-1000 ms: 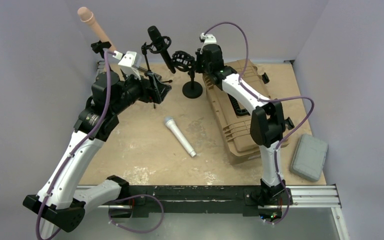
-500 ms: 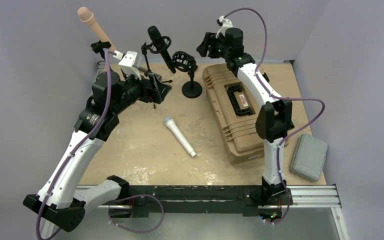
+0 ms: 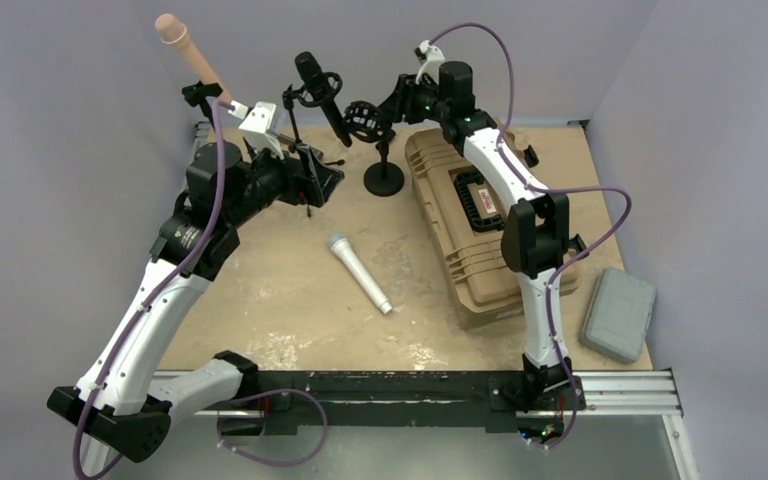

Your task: Remove the microphone from the stand

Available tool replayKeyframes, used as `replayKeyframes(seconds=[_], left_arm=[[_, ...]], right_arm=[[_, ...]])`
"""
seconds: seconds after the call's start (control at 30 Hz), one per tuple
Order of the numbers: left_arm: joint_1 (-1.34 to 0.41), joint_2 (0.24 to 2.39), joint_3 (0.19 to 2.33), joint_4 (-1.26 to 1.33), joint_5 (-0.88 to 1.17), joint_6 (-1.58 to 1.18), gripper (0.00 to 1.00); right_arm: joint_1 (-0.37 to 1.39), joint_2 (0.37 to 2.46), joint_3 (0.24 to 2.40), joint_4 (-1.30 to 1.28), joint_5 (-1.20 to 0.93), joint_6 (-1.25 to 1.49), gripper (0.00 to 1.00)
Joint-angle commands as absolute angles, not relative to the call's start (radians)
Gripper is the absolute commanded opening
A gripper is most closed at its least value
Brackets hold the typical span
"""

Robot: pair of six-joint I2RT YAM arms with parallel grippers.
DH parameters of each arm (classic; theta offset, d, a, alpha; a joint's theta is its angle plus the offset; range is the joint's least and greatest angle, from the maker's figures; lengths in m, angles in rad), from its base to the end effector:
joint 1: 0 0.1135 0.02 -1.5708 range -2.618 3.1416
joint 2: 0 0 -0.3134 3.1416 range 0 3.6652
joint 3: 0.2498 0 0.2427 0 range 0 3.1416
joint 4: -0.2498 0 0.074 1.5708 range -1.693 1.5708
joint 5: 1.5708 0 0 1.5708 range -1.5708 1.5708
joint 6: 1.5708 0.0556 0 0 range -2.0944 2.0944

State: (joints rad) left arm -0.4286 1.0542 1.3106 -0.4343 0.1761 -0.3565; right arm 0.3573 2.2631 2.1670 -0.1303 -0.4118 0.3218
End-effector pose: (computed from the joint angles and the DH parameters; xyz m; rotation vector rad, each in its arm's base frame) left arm 0.1817 -0.0937 0.4809 0.1974 1.7917 -0.7217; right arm 0.5371 0.2243 0.3639 -0.3376 1.8295 0.8478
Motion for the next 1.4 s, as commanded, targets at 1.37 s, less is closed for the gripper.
replayKeyframes(seconds=[1.37], left_arm=[[-0.434,1.074,1.308,-0.399,0.183,-0.359,0.84]], right_arm=[[0.475,2.225,1.895,-0.173,0.059,-0.362,0.42]])
